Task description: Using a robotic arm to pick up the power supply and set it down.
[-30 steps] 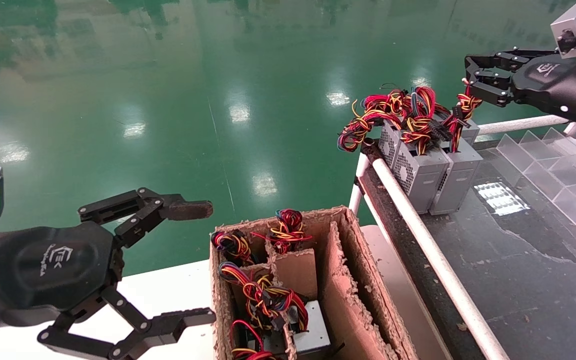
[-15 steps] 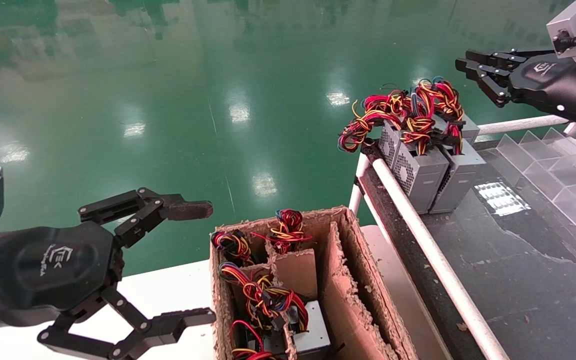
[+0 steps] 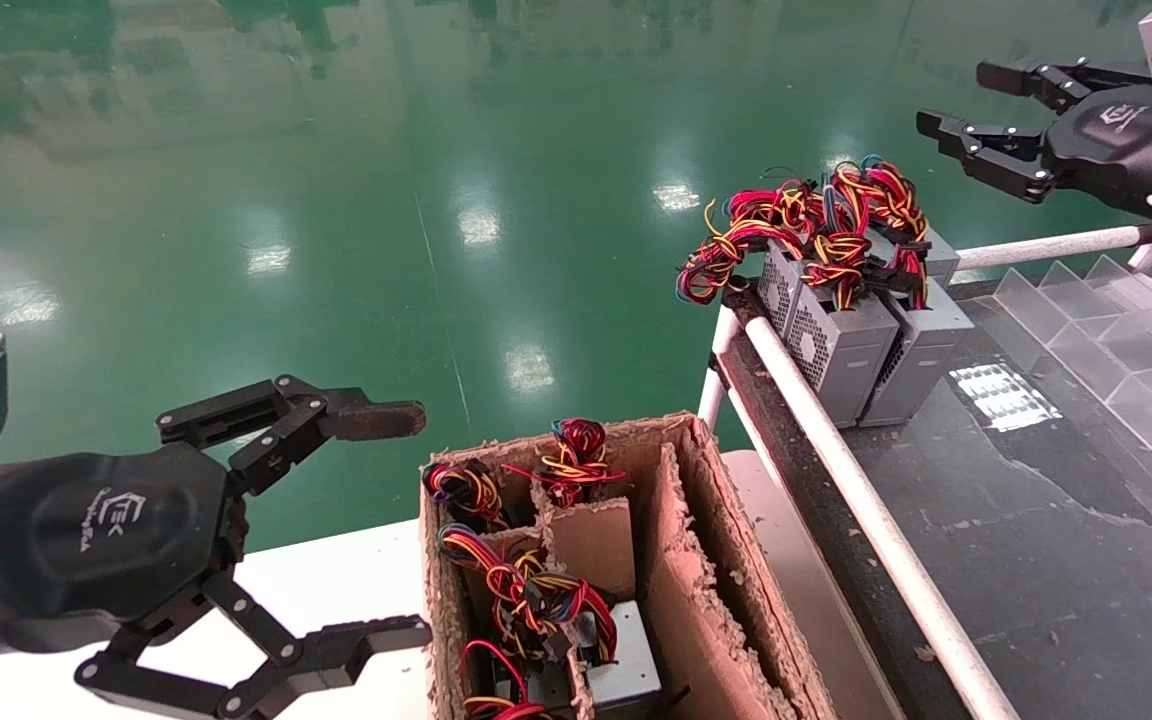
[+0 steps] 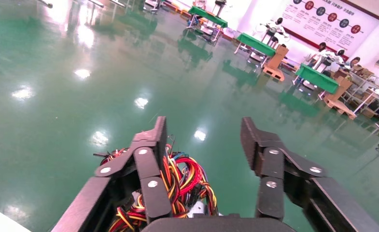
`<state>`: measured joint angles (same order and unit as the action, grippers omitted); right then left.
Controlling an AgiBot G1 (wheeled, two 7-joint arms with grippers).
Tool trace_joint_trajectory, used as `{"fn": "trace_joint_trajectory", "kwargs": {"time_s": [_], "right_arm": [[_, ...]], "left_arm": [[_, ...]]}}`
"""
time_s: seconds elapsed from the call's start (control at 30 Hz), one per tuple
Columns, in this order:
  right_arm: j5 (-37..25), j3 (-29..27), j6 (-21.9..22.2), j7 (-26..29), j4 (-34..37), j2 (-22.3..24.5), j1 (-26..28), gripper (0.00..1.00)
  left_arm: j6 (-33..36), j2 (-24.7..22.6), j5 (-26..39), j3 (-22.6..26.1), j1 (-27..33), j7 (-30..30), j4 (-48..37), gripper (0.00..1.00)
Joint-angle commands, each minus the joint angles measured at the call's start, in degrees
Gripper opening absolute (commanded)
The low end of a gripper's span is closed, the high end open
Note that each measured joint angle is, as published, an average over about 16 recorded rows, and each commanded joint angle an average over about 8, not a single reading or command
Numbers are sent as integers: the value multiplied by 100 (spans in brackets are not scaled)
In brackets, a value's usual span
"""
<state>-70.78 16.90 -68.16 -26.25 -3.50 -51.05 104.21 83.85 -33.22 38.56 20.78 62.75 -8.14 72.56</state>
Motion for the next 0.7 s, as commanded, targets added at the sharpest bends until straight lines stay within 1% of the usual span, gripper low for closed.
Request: {"fn": "trace_joint_trajectory", "kwargs": {"time_s": [0.03, 0.5, 0.7], "right_arm": [[10, -5, -6, -12, -10, 5, 7, 100], [-6, 4, 6, 20, 0, -5, -11, 100], [70, -46, -153, 36, -49, -3, 17, 100]], "left_arm": [[0, 0, 0, 0, 0, 0, 0, 100], [0, 0, 0, 0, 0, 0, 0, 100], [0, 0, 0, 0, 0, 1, -1, 100]]}}
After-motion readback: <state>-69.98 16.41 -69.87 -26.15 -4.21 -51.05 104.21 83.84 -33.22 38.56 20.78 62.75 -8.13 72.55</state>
